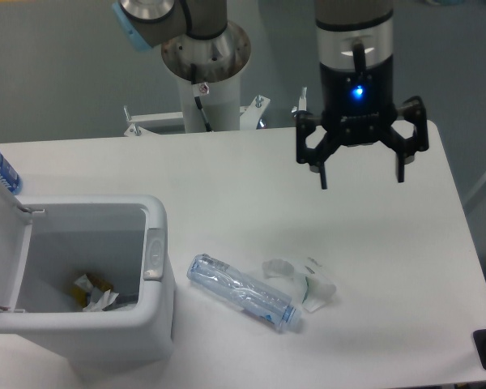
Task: Place the trash in the trash can
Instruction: 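Lower the open gripper onto the crumpled clear plastic wrapper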
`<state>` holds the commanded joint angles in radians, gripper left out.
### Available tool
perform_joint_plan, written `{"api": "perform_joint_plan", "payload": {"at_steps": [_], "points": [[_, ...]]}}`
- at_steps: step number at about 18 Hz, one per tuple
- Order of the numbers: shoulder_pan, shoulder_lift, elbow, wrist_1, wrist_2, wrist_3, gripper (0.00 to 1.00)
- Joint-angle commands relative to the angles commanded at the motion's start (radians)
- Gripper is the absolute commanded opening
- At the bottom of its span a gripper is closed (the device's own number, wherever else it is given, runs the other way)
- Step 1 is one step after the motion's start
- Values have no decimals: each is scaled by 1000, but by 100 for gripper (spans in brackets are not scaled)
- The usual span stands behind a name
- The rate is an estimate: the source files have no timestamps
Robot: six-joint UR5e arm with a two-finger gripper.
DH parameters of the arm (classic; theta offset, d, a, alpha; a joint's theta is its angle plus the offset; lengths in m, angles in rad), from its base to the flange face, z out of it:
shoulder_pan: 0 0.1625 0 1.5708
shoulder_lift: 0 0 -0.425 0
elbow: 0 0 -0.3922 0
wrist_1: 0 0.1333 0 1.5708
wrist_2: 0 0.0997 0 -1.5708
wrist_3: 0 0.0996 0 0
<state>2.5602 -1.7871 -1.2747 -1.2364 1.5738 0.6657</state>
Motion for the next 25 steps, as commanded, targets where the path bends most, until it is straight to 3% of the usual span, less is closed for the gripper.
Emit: {"api": "perform_joint_plan", "payload": {"at_steps": [3,6,10,13,19,25], "points": [[12,-23,-14,8,9,73,100],[17,-57,-43,55,12,68,100],[12,-83,-173,106,44,58,100],[-9,-118,-238,161,66,-85,100],[-71,-251,-223,218,38,-352,100],[-95,-333,-241,247,54,-425,100]]}}
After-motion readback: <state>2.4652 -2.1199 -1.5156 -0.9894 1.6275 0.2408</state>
